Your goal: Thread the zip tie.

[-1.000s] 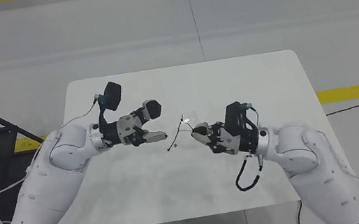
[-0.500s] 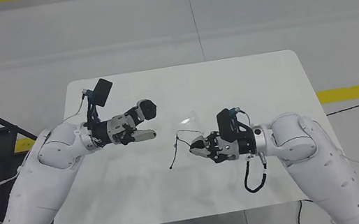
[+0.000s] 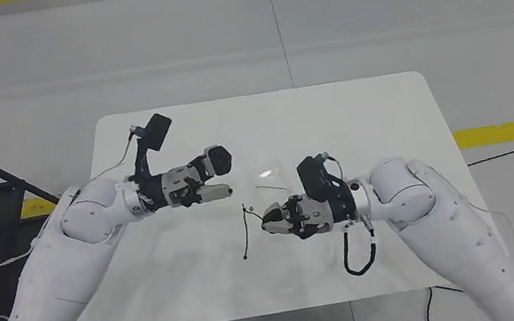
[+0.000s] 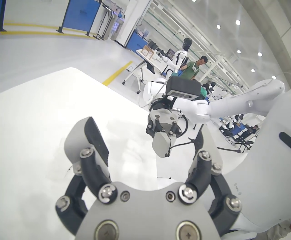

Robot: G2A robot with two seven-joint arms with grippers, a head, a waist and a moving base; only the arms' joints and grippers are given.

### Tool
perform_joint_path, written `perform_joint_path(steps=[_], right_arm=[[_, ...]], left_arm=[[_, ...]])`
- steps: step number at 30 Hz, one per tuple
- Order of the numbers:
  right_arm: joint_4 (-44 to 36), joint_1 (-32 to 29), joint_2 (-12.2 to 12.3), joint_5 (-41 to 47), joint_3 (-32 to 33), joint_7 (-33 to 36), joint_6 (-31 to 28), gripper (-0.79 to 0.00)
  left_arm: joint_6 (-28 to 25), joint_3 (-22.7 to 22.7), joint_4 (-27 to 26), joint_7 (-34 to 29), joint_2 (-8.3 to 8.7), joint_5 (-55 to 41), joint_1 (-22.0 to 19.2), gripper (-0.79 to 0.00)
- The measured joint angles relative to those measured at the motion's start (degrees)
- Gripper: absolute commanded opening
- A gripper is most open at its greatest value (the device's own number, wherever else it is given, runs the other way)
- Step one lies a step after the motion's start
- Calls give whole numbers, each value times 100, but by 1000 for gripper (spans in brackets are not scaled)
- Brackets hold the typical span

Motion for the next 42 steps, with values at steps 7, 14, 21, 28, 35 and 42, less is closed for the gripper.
perform_joint_path(steps=[7,14,21,28,35,42], right_arm=[[381,825,310,979,-994,2,1,-785],[544,1419,528,1700,-1761,2,1,-785],[603,1755,683,2137,-2179,2,1,-785],[610,1855,760,2327,-2307,1,1,-785],[656,1896,786,2450,-2364,1,1,-785],[717,1952,779,2496,-2448,1,1,-785]], left_arm=[[150,283,67,-604,3,-791,-255,-86],[245,537,16,-693,110,-1220,-388,-163],[293,854,31,-741,227,-1577,-552,-277],[121,1091,31,-570,338,-1651,-664,-471],[5,1369,-14,-453,453,-1820,-766,-486],[-68,1712,5,-381,546,-2073,-954,-465]])
